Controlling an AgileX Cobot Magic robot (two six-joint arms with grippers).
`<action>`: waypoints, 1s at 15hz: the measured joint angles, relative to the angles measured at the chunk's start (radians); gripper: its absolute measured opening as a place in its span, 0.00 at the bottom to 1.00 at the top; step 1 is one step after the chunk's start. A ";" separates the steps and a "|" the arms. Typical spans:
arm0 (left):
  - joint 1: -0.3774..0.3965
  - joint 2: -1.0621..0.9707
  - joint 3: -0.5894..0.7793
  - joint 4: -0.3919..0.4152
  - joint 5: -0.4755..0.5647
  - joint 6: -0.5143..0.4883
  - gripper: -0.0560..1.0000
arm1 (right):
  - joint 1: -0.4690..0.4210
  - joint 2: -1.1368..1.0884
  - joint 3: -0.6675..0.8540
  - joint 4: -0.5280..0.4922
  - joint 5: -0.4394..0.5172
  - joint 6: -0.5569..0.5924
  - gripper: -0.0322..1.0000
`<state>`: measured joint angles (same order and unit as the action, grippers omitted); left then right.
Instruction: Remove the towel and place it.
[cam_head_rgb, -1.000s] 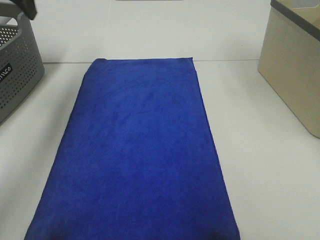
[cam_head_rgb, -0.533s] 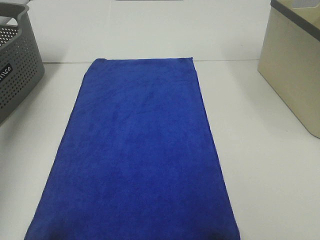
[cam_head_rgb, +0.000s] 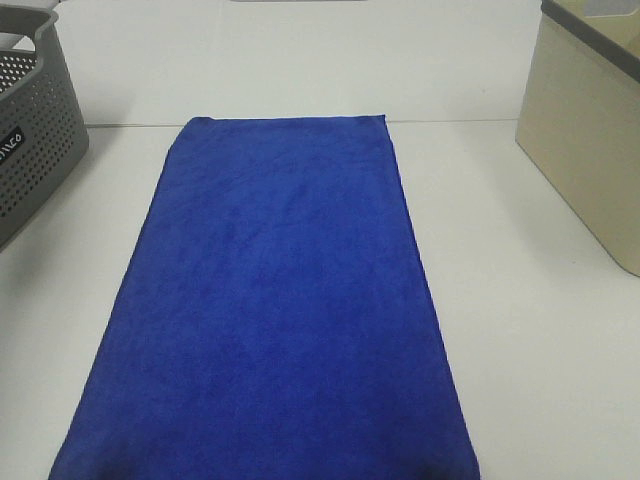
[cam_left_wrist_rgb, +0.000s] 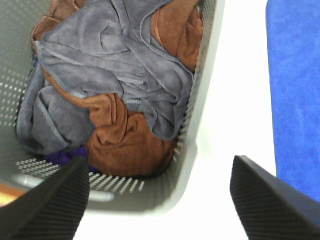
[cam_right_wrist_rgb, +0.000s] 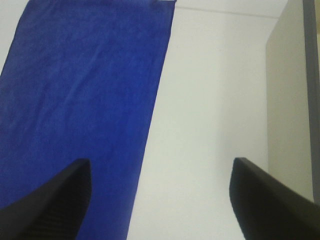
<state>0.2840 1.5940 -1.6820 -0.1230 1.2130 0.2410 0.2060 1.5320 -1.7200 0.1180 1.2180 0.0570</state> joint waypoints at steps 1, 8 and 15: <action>0.000 -0.080 0.059 0.000 0.000 0.006 0.75 | 0.000 -0.087 0.105 0.000 0.000 0.005 0.76; 0.000 -0.571 0.536 0.001 -0.004 0.008 0.75 | 0.000 -0.614 0.701 0.001 -0.027 0.005 0.76; 0.000 -1.064 0.948 0.036 -0.175 0.088 0.75 | 0.000 -1.006 1.061 -0.034 -0.189 -0.057 0.76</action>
<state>0.2840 0.5300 -0.7340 -0.0870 1.0380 0.3290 0.2060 0.5260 -0.6590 0.0840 1.0290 0.0000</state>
